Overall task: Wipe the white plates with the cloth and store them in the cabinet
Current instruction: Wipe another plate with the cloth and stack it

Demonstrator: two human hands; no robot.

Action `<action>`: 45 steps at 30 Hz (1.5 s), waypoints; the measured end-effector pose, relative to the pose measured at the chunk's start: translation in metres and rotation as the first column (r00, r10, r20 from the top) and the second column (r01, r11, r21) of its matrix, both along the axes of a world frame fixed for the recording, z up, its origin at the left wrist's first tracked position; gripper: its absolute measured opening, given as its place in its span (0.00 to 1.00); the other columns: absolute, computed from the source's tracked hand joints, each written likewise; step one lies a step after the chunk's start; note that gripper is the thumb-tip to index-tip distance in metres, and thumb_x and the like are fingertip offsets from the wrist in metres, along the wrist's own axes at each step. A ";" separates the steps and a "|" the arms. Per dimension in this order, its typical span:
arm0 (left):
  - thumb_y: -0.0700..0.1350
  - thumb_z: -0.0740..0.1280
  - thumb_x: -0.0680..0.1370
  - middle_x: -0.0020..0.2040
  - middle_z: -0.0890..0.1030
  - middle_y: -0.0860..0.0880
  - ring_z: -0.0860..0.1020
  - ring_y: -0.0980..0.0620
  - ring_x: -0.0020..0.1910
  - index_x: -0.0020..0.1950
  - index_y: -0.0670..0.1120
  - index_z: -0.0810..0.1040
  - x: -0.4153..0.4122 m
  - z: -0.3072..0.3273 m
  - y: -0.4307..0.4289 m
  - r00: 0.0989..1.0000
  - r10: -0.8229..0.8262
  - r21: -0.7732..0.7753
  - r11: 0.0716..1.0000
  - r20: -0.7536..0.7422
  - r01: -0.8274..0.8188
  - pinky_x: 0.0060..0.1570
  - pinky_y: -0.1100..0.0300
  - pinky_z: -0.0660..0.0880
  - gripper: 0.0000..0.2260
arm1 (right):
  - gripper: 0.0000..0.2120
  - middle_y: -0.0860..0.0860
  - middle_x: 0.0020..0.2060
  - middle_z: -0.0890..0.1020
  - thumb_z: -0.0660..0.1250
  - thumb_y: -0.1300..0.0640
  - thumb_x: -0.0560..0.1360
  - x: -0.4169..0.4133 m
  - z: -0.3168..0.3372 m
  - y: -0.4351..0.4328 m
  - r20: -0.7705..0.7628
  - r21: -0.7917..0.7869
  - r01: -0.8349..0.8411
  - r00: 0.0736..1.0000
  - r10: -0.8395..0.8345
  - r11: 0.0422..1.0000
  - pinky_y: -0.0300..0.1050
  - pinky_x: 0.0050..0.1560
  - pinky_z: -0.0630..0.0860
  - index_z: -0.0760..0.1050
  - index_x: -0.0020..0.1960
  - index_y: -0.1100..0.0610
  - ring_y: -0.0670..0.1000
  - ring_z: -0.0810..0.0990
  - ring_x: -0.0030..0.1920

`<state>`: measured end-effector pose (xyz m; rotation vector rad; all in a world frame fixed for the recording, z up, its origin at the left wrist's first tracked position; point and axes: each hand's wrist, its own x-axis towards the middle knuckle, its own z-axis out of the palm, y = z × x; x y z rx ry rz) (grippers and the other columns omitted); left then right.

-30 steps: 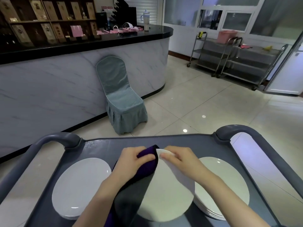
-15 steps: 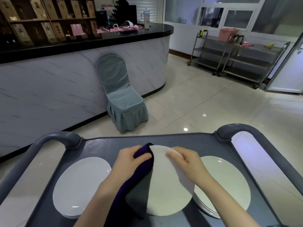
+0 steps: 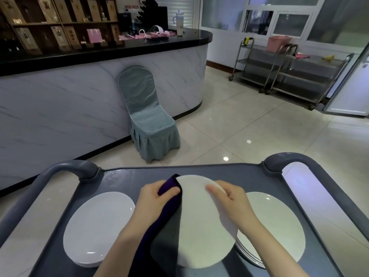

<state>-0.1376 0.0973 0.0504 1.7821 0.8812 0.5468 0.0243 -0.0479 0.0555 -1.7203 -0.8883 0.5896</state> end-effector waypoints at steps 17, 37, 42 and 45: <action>0.49 0.68 0.79 0.40 0.83 0.44 0.77 0.49 0.39 0.44 0.39 0.81 0.007 -0.012 -0.011 0.818 0.552 -0.476 0.769 0.158 -0.427 0.45 0.53 0.75 0.14 | 0.06 0.45 0.42 0.85 0.65 0.54 0.80 -0.009 -0.009 0.009 -0.273 0.106 0.352 0.910 -0.313 0.930 0.46 0.47 0.77 0.80 0.46 0.50 0.49 0.82 0.44; 0.47 0.69 0.78 0.37 0.84 0.49 0.78 0.57 0.35 0.40 0.46 0.82 0.006 0.004 -0.001 0.977 0.197 -0.108 0.976 0.084 -0.188 0.38 0.62 0.73 0.08 | 0.15 0.50 0.33 0.78 0.66 0.52 0.80 0.015 0.009 0.005 0.040 0.019 0.044 0.998 -0.045 0.999 0.33 0.35 0.68 0.77 0.38 0.60 0.44 0.72 0.34; 0.45 0.72 0.75 0.37 0.84 0.51 0.79 0.60 0.35 0.41 0.49 0.83 0.010 0.006 0.005 0.991 -0.119 0.083 0.989 -0.056 0.123 0.39 0.65 0.73 0.04 | 0.15 0.43 0.29 0.74 0.66 0.49 0.79 0.011 0.016 0.012 0.252 -0.135 -0.207 0.939 0.235 0.969 0.36 0.36 0.65 0.74 0.35 0.53 0.41 0.69 0.32; 0.43 0.70 0.77 0.37 0.85 0.51 0.79 0.60 0.35 0.41 0.48 0.83 0.007 -0.004 -0.003 0.998 0.001 -0.051 0.999 0.055 0.002 0.38 0.66 0.73 0.06 | 0.18 0.44 0.29 0.72 0.67 0.49 0.79 0.016 0.019 0.008 0.233 -0.088 -0.148 0.958 0.165 0.985 0.37 0.35 0.64 0.73 0.34 0.56 0.43 0.68 0.32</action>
